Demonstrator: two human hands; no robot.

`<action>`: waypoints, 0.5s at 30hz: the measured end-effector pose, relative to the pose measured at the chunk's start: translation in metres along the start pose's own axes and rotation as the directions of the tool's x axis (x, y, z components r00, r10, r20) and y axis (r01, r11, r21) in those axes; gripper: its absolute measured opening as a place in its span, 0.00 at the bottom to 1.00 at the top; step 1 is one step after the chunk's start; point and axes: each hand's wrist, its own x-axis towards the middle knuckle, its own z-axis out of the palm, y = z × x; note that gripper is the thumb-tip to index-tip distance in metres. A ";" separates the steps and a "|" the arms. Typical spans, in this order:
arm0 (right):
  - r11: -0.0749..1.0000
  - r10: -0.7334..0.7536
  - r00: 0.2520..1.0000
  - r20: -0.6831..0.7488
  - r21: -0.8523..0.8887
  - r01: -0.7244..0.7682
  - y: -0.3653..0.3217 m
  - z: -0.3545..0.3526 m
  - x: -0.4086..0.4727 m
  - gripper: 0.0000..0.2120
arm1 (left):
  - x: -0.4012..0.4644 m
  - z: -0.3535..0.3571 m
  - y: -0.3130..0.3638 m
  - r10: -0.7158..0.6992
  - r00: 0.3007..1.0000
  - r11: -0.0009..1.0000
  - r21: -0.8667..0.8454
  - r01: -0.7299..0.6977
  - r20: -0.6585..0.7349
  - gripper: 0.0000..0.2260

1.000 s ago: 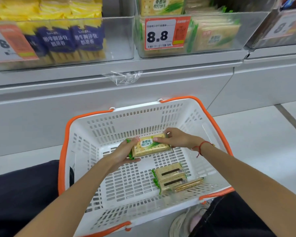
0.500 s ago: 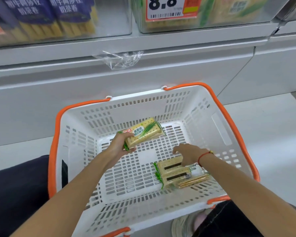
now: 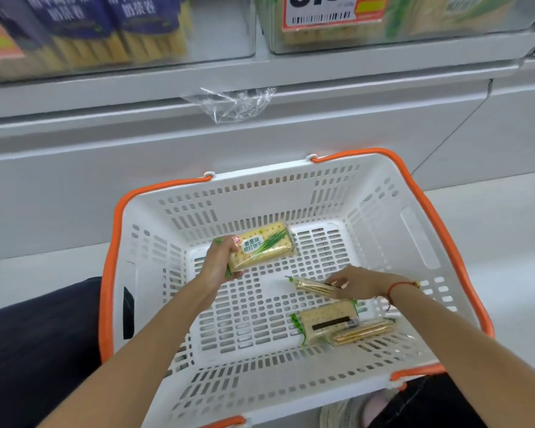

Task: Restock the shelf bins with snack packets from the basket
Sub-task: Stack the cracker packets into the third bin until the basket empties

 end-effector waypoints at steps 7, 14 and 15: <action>0.839 -0.053 0.943 0.329 0.526 -0.137 -0.025 -0.076 -0.074 0.16 | -0.018 -0.014 0.015 0.134 0.986 0.988 0.085 -0.126 -0.099 0.07; 0.785 -0.042 0.999 0.022 0.619 0.019 -0.084 -0.123 -0.126 0.21 | -0.063 -0.011 0.048 0.125 0.992 0.982 0.143 -0.125 0.011 0.05; 0.804 -0.047 0.998 -0.041 0.592 0.062 -0.094 -0.128 -0.133 0.21 | -0.070 -0.010 0.052 0.133 0.990 0.977 0.161 -0.137 0.035 0.06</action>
